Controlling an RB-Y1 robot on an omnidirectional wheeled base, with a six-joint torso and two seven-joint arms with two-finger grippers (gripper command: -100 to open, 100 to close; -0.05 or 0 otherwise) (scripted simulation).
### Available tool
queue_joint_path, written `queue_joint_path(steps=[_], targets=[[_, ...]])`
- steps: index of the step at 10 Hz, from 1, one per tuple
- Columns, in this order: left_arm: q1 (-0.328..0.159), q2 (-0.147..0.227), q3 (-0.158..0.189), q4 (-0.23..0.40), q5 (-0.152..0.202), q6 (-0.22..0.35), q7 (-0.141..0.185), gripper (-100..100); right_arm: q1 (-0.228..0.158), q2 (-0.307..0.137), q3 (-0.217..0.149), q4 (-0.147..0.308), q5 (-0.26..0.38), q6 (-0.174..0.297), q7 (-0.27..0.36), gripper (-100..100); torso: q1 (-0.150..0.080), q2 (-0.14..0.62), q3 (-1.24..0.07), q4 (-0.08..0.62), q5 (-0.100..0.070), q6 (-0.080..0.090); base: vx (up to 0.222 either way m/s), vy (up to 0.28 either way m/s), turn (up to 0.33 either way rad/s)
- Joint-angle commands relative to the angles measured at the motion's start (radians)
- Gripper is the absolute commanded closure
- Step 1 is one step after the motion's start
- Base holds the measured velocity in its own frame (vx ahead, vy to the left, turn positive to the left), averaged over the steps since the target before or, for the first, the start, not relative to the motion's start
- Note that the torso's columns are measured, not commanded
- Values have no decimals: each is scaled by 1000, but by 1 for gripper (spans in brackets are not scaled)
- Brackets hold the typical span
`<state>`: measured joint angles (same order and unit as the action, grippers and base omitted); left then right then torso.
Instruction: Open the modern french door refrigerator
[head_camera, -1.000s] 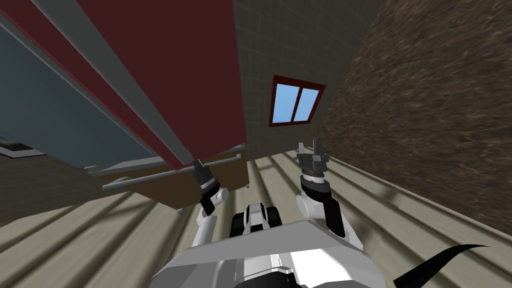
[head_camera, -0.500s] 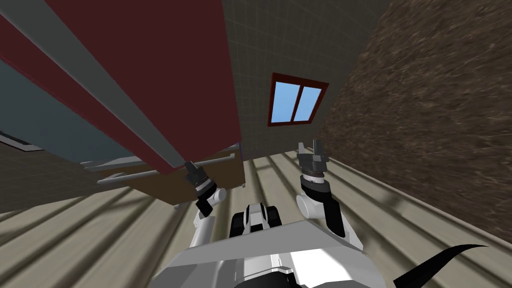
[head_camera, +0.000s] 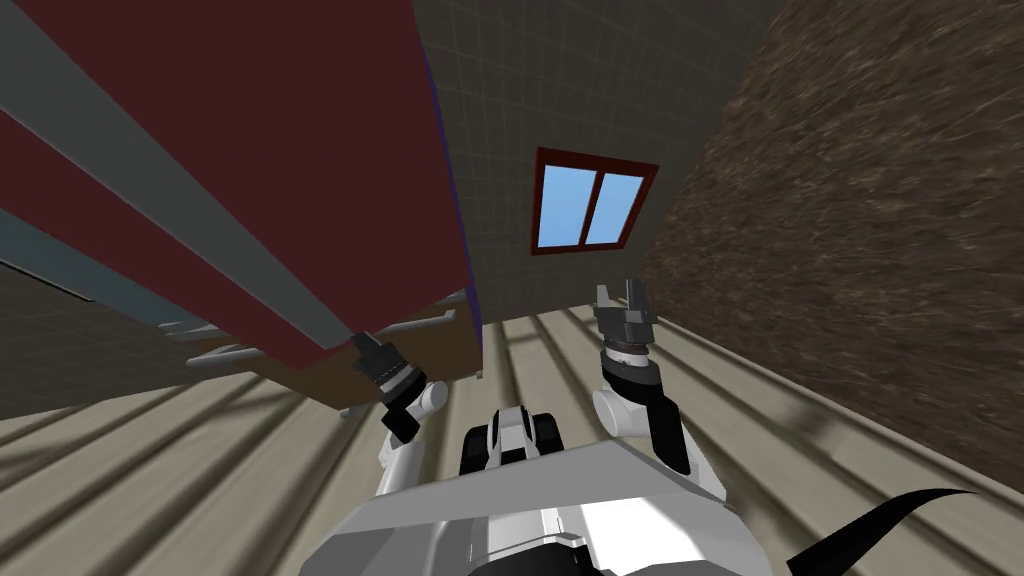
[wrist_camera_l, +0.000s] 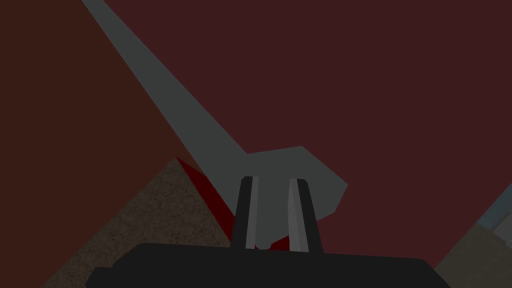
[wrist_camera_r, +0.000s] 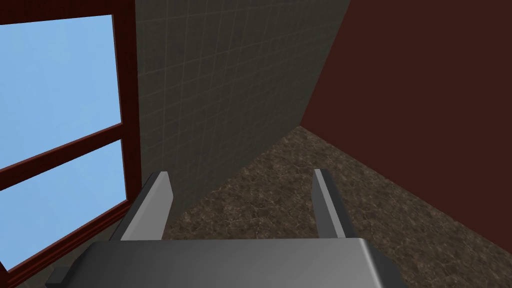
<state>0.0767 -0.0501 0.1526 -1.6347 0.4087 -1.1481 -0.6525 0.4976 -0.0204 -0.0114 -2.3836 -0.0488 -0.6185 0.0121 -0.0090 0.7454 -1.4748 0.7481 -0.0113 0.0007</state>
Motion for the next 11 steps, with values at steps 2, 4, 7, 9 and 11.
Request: queue_joint_path(steps=[2, 4, 7, 9, 11], targets=[[16, 4, 24, -54, 32, -48, -86, 100, 0, 0, 0, 0, 0, 0, 0, 0, -5, 1, 1, -1, -1, 1, 55, -256, 58], [23, 4, 31, -66, 42, -60, -110, 100, 0, 0, 0, 0, 0, 0, 0, 0, -5, 2, 0, 1, -4, 3, 36, -188, 27], [45, 5, 52, -100, 72, -96, -181, 100, 0, 0, 0, 0, 0, 0, 0, 0, -10, 4, 1, 3, -7, -1, 66, -222, 56], [34, 3, 59, -101, 94, -50, -199, -100, 0, 0, 0, 0, 0, 0, 0, 0, -11, 7, 3, 2, -7, 2, 12, -123, 25], [21, 3, 61, -124, 107, -19, -219, -100, 0, 0, 0, 0, 0, 0, 0, 0, 14, -1, 1, -6, 10, -2, -20, 23, -6]])
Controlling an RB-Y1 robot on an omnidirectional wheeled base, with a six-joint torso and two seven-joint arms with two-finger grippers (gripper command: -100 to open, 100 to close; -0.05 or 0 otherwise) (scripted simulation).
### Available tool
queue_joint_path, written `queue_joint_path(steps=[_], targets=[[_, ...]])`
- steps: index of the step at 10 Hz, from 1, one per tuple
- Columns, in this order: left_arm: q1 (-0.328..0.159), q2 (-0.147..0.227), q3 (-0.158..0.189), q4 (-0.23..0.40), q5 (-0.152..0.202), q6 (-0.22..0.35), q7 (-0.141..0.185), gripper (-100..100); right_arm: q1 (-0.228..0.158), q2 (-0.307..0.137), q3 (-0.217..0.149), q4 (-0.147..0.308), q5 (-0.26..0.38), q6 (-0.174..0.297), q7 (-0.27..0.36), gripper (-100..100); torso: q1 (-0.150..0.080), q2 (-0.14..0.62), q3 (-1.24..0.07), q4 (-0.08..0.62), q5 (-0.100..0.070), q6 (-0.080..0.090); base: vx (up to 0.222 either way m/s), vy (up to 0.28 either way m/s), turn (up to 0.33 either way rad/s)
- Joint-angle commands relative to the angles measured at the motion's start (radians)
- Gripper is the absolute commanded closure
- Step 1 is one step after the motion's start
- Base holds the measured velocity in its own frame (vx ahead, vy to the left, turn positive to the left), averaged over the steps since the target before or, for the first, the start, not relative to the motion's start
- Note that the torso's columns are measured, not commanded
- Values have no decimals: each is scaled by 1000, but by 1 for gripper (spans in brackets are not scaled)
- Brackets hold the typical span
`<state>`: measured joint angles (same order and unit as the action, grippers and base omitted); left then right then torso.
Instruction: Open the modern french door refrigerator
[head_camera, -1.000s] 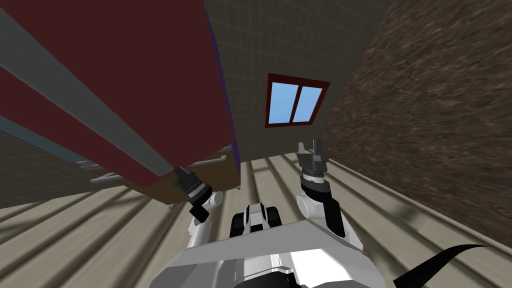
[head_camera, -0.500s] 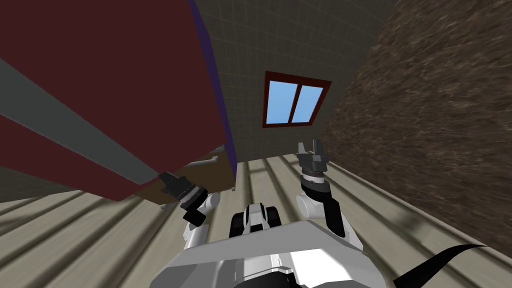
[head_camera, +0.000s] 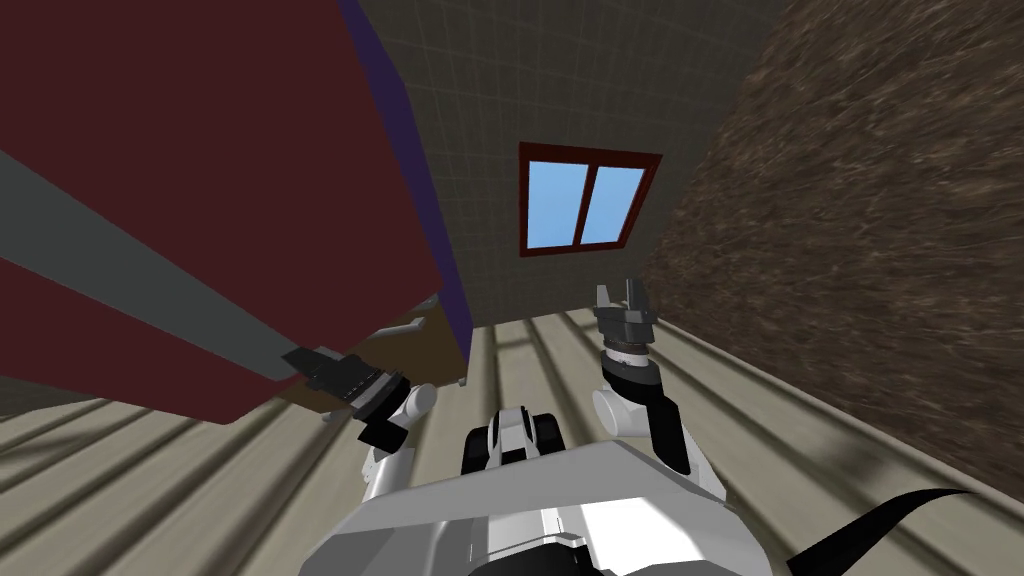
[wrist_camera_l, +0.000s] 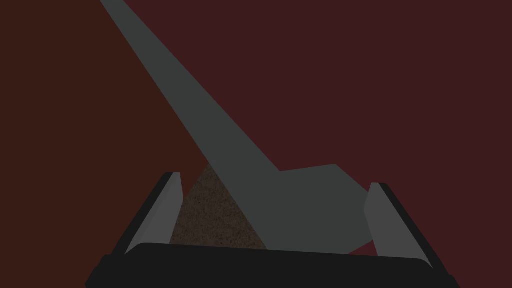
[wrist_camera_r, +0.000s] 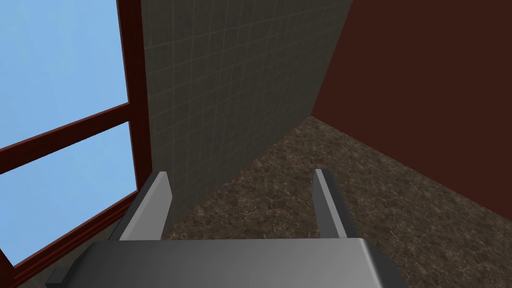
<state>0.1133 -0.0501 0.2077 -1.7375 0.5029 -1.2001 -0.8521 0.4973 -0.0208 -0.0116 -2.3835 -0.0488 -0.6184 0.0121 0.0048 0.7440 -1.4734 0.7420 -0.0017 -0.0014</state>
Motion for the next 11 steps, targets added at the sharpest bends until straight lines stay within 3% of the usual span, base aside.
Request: queue_joint_path(steps=[1, 4, 5, 6, 11], targets=[[-22, 3, 7, -33, 20, 48, -30, -100, 0, 0, 0, 0, 0, 0, 0, 0, 3, -1, 0, -1, 2, -3, -24, 29, 10], [-53, 4, 12, -90, 53, 126, -81, -100, 0, 0, 0, 0, 0, 0, 0, 0, -4, 2, 1, 1, -1, -3, -14, 27, 33], [-51, 3, 9, -63, 46, 107, -67, -100, 0, 0, 0, 0, 0, 0, 0, 0, -7, 3, 2, 1, -2, -2, -2, 23, -8], [-53, 3, 9, -63, 47, 113, -70, 0, 0, 0, 0, 0, 0, 0, 0, 0, -10, 2, 2, -1, -1, -1, 10, 11, -14], [-52, 2, 7, -59, 49, 118, -69, 0, 0, 0, 0, 0, 0, 0, 0, 0, -6, -4, -1, -3, 1, 1, 3, 2, -3]])
